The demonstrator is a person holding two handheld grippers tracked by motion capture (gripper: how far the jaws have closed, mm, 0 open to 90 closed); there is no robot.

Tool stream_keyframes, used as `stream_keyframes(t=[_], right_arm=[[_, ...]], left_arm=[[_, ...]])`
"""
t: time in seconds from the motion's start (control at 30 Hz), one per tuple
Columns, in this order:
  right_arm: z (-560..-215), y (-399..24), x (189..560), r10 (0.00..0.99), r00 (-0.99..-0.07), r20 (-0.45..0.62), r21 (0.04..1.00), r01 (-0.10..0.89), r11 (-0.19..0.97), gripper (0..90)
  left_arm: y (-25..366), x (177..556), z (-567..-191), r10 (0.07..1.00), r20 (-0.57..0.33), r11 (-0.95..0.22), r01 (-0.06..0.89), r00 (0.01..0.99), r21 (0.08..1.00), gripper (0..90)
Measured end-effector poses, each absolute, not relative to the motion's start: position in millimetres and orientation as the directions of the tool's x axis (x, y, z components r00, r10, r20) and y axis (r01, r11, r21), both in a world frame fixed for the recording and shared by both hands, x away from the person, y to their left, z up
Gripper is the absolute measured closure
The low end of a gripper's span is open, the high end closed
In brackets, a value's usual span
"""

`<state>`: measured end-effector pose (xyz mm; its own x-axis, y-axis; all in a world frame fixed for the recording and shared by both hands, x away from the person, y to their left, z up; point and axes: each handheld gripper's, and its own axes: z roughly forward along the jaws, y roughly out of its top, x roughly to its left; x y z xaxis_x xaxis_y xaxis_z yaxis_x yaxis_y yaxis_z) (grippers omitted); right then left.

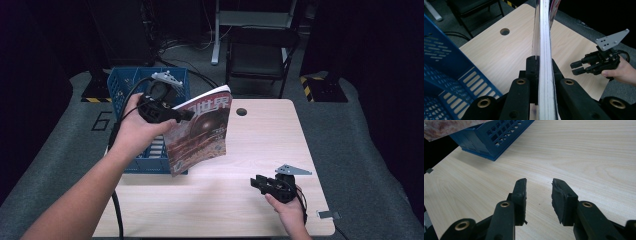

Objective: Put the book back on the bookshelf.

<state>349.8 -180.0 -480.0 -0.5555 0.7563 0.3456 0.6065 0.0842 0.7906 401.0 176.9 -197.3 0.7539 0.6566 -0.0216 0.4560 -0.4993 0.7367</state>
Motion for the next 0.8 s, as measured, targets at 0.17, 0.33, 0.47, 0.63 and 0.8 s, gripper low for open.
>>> stream_keyframes(t=[0.17, 0.33, 0.47, 0.63, 0.8], right_arm=[[-480.1, -180.3, 350.0, 0.757, -0.555, 0.346, 0.790, 0.608, 0.085, 64.4], [-480.2, -180.4, 350.1, 0.758, -0.554, 0.344, 0.790, 0.607, 0.085, 64.1], [-480.6, -179.2, 350.4, 0.756, -0.558, 0.342, 0.793, 0.604, 0.087, 64.0], [-480.4, -177.9, 351.2, 0.754, -0.558, 0.347, 0.790, 0.607, 0.086, 63.6], [-480.6, -176.6, 352.6, 0.752, -0.562, 0.344, 0.790, 0.606, 0.092, 63.3]], left_arm=[[185.5, 402.4, -192.2, 0.667, -0.025, -0.487, 0.462, 0.744, 0.741, 83.7], [194.5, 403.2, -188.9, 0.683, -0.023, -0.474, 0.468, 0.730, 0.746, 83.7], [201.6, 403.8, -187.6, 0.694, -0.019, -0.471, 0.474, 0.720, 0.744, 83.7], [211.8, 404.2, -186.0, 0.712, -0.013, -0.460, 0.480, 0.702, 0.747, 83.7], [223.8, 403.7, -182.8, 0.726, -0.013, -0.453, 0.493, 0.687, 0.742, 83.7]])
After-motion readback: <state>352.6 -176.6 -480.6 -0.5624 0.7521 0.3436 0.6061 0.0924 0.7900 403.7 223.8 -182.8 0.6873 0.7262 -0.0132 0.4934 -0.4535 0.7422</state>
